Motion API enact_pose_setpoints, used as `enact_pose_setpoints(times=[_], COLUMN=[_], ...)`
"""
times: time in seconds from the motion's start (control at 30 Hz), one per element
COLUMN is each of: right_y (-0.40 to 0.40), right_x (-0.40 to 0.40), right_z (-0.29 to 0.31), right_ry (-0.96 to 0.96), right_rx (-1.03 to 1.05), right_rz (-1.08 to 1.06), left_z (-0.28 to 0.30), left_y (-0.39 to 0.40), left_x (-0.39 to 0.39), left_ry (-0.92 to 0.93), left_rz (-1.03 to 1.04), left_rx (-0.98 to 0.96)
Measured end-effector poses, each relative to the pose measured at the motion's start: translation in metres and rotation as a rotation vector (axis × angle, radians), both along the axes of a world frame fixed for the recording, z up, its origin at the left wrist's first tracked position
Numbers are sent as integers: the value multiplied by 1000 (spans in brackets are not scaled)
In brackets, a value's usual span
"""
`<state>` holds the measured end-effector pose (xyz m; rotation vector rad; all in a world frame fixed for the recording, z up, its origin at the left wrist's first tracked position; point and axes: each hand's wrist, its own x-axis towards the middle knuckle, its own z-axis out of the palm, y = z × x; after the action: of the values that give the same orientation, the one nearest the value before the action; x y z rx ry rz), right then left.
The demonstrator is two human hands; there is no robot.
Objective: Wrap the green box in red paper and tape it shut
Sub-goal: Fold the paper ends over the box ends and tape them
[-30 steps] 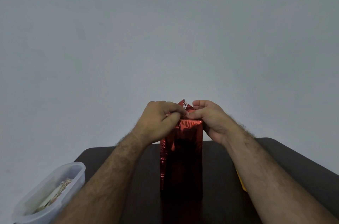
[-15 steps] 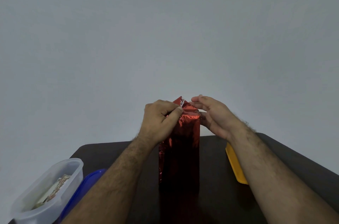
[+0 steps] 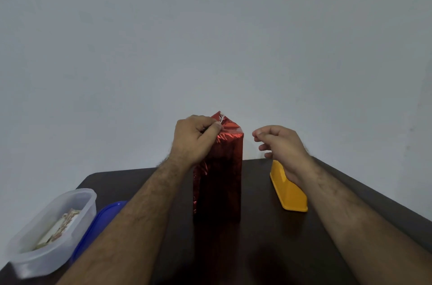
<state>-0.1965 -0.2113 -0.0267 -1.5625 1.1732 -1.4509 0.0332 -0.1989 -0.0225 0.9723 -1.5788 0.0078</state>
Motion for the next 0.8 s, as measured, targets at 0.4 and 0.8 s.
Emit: enact_pose_setpoints(times=[0.4,0.8], right_y=[6,-15], right_x=[-88,-75], right_z=[-15,-11], right_ry=[506,260], right_rx=[452,792], right_rz=[-437,-301], left_z=[-5,-8], left_y=[2,3], left_x=[-4,0], left_ry=[30,-15], left_rz=[27,4], left_rx=[-50,-110])
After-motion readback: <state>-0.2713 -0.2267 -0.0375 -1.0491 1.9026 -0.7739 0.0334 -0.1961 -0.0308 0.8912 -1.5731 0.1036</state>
